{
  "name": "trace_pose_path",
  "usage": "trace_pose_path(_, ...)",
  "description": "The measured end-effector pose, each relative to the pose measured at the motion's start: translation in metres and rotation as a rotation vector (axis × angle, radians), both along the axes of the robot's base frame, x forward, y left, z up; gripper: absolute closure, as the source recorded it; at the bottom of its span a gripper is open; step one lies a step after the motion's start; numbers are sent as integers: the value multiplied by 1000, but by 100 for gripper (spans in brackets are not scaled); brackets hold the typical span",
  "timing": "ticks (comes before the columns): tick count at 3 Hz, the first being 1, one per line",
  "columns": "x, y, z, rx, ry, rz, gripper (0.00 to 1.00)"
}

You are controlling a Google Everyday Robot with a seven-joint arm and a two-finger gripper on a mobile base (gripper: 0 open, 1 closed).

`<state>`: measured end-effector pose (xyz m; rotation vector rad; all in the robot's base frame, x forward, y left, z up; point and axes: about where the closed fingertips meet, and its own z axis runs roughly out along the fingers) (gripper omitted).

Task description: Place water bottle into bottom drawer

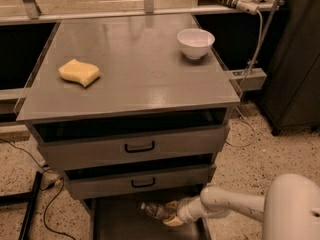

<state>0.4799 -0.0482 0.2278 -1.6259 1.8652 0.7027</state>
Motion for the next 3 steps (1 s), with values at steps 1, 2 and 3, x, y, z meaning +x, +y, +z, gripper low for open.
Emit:
trace_pose_path(1, 5, 4, -34, -6, 11, -6, 100)
trace_pose_path(2, 9, 5, -58, -10, 17, -22, 100)
trace_pose_path(3, 8, 3, -73, -1, 15, -46, 100)
